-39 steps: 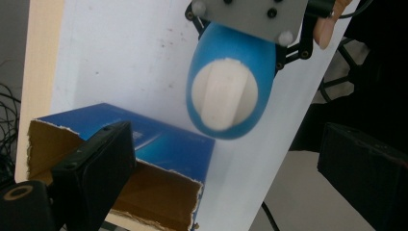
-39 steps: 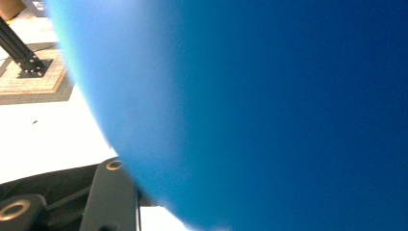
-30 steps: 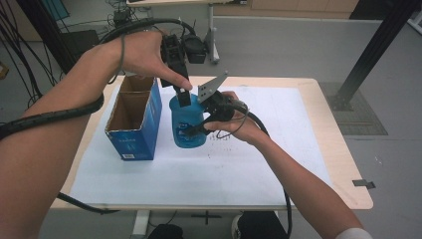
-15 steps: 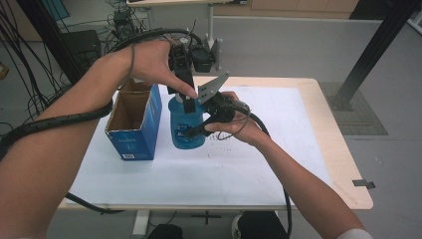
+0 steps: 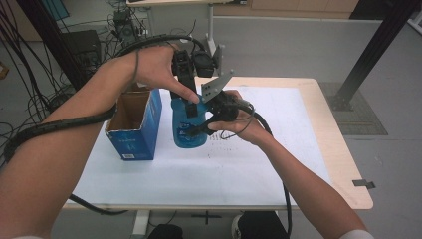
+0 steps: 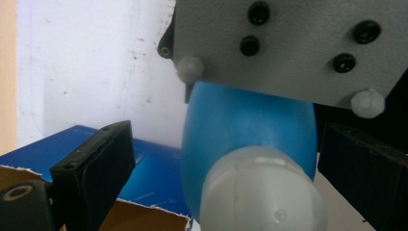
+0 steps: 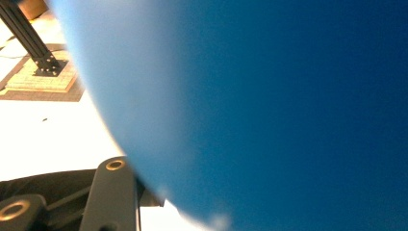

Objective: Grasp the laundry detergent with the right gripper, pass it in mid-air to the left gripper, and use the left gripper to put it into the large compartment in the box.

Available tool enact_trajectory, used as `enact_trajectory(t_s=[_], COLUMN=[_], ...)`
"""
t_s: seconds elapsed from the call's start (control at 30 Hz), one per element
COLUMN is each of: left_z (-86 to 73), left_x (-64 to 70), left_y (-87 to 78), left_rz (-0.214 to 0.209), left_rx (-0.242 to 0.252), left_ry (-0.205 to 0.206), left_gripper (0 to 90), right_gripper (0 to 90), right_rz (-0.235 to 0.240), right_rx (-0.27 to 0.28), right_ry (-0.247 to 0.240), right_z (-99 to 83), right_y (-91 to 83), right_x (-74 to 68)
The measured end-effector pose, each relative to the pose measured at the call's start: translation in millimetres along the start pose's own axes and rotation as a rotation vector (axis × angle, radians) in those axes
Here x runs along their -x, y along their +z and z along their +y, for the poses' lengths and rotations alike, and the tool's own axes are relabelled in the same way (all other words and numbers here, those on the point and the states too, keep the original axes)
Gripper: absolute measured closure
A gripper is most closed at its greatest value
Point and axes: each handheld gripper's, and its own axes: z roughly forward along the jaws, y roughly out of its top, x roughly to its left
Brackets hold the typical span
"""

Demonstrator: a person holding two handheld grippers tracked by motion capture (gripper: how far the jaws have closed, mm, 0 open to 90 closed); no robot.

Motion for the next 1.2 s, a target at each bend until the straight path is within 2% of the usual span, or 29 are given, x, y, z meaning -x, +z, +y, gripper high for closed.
enact_trajectory(t_s=[0.23,0.27,0.33,0.37,0.4,1.2], left_z=[-3.0,-3.1,-3.5,-3.4,-3.4,-4.8], left_x=[2.1,2.4,3.4,3.8,4.0,6.4], left_y=[6.9,7.7,9.6,10.0,10.4,11.5], left_rz=[-0.015,-0.016,-0.017,-0.019,-0.018,-0.009], left_rx=[-0.001,-0.006,-0.005,-0.007,-0.010,-0.011], left_ry=[0.002,0.003,0.004,0.004,0.008,0.006], left_gripper=[6.4,6.4,6.4,6.4,6.4,6.2], right_gripper=[42.6,42.6,42.6,42.6,42.6,42.7], right_rz=[0.000,-0.005,0.002,-0.009,0.002,0.005], right_rx=[-0.010,-0.004,-0.002,-0.001,0.003,0.001], right_ry=[0.003,-0.012,-0.007,-0.026,-0.013,-0.009], right_z=[0.6,0.7,1.1,1.1,1.4,1.3], right_y=[1.4,2.1,2.4,3.0,2.9,3.0], right_x=[-1.5,-0.7,-1.5,-0.3,-1.4,-1.6])
